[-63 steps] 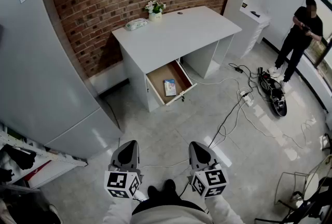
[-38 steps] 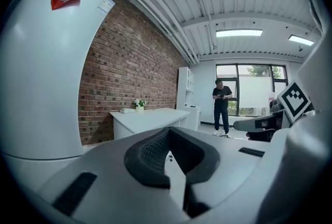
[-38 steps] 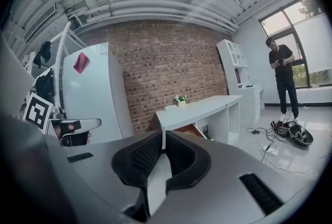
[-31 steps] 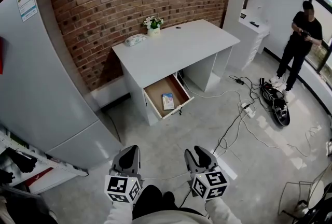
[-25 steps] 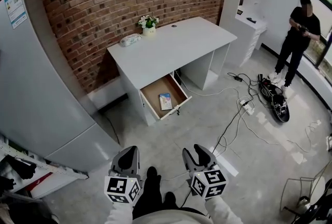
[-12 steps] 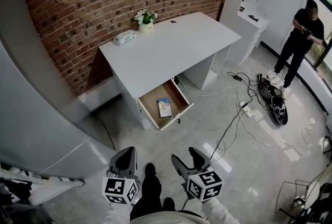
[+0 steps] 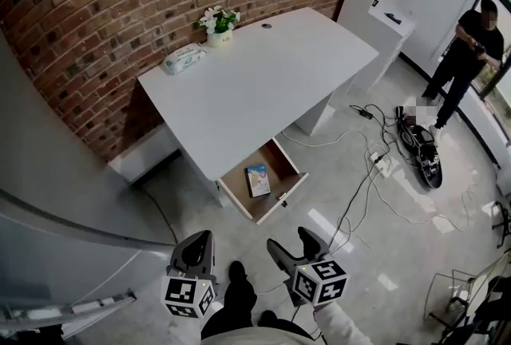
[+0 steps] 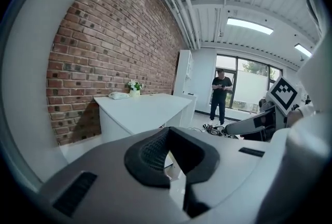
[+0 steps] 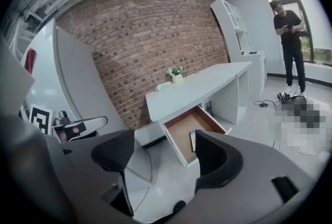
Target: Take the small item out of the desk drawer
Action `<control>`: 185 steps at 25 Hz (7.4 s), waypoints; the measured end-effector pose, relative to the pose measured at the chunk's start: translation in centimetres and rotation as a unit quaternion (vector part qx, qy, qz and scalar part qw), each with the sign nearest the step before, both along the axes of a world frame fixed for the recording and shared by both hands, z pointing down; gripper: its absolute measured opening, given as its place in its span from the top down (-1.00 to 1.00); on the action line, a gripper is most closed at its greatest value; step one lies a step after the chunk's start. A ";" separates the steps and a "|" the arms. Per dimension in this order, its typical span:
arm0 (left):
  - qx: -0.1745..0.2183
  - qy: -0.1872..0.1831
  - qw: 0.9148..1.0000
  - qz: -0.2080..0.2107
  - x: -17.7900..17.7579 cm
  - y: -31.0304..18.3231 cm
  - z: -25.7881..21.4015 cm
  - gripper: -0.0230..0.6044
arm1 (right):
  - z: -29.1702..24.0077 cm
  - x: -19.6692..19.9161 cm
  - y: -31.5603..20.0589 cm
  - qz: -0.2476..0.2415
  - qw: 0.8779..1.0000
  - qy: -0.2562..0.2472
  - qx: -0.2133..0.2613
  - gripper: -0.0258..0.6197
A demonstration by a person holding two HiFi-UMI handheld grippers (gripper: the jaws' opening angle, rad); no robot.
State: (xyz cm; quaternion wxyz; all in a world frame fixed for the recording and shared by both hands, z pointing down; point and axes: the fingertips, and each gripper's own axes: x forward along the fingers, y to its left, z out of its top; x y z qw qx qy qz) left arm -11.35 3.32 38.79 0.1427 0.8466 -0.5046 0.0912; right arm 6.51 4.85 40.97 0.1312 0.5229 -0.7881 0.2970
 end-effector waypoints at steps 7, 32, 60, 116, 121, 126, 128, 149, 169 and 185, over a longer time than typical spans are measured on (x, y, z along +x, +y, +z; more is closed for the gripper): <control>-0.013 0.000 1.000 0.027 -0.3 -6.1 1.5 0.88 | 2.6 -0.4 -5.9 0.034 0.999 0.003 -0.032 -0.23; -0.089 -0.040 0.995 0.037 5.2 -14.3 17.4 0.88 | 22.2 -0.1 -18.9 -0.009 0.992 0.065 -0.106 -0.23; -0.173 -0.035 0.984 0.014 8.3 -20.2 26.4 0.88 | 33.5 -0.1 -28.2 -0.052 0.974 0.129 -0.180 -0.23; -0.195 -0.008 0.981 -0.020 6.8 -20.8 28.5 0.88 | 38.5 -1.2 -30.2 -0.085 0.967 0.128 -0.201 -0.32; -0.187 -0.009 0.982 -0.018 6.7 -20.8 27.6 0.88 | 36.6 -1.3 -29.3 -0.068 0.972 0.102 -0.200 -0.32; -0.182 -0.010 0.983 -0.016 6.8 -20.6 26.3 0.88 | 33.6 -1.3 -29.7 -0.061 0.980 0.083 -0.170 -0.32; -0.181 -0.011 0.983 -0.015 6.8 -20.6 25.6 0.88 | 32.1 -1.4 -29.7 -0.060 0.982 0.076 -0.160 -0.31; -0.163 0.019 0.986 0.029 9.0 -19.2 18.2 0.88 | 16.5 2.1 -24.4 0.015 0.997 -0.029 -0.066 -0.31; -0.071 -0.027 0.996 0.050 8.4 -17.7 7.5 0.88 | 1.3 3.6 -18.5 0.039 0.996 -0.076 0.040 -0.32; -0.013 -0.023 0.999 0.033 6.2 -17.4 0.9 0.88 | -6.6 3.1 -16.4 0.031 0.989 -0.068 0.129 -0.32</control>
